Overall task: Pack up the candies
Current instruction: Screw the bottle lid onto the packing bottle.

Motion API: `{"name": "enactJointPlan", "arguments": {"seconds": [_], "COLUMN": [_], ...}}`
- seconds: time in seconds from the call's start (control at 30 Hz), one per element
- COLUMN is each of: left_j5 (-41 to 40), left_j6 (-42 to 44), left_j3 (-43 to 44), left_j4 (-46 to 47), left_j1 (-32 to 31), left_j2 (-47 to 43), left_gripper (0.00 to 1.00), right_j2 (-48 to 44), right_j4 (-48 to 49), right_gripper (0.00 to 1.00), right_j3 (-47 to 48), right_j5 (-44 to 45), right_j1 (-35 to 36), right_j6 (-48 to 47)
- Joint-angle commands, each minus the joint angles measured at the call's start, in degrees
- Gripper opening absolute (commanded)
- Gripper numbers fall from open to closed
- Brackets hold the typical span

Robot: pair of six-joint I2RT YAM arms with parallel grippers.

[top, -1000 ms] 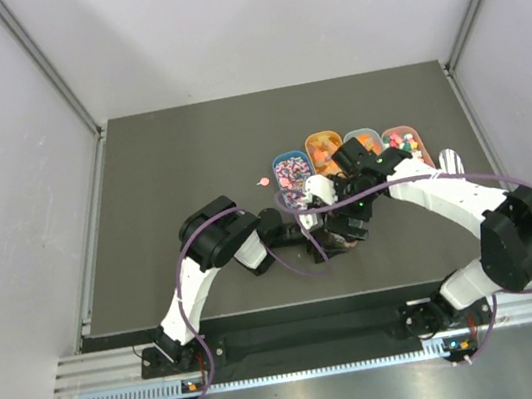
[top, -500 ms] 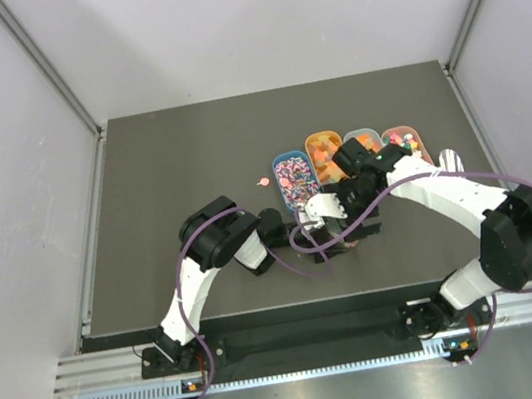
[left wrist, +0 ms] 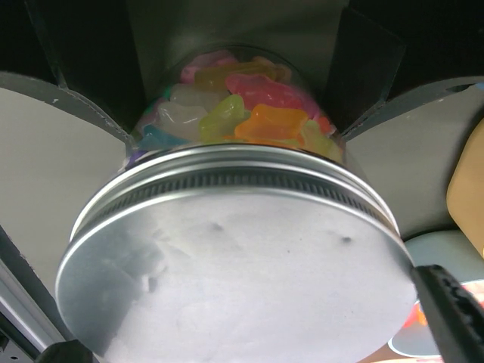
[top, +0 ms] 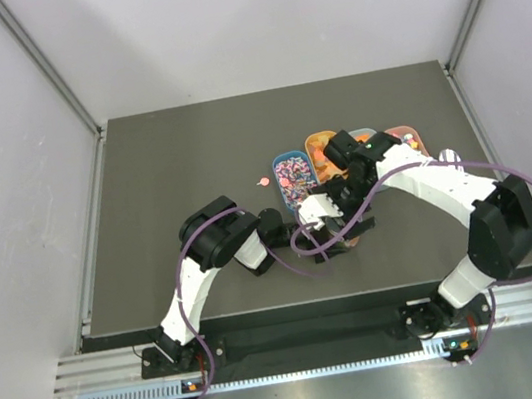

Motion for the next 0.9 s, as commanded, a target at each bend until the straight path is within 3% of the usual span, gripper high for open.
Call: {"name": "enactJointPlan", "arguments": {"seconds": [0.0,0.6,0.73,0.87], "left_j5": [-7.1,-7.4,-7.6,-7.8], "left_j6": [5.0,5.2,5.5,5.7], "left_j3": [-0.8,-0.9,-0.9,-1.0], "left_j4": [-7.2,-7.2,-7.3,-7.3], "left_j1": [0.6,0.4,0.4,0.2], "left_j2": [3.2,3.1,3.0,3.1], "left_gripper": [0.00,0.00,0.00,0.00], "right_j2": [0.7,3.1,4.0,2.8], "right_j4": [-2.3,-0.4,-2.3,-1.9], "right_gripper": [1.00,1.00,0.85,0.83], "right_j3": [1.8,1.3,2.0,1.4], "right_j5": [-2.8,-1.5,-1.5,-1.5], "right_j1": [0.7,0.6,0.3,-0.1], "right_j6": [-2.5,-0.5,0.0,0.2]}}
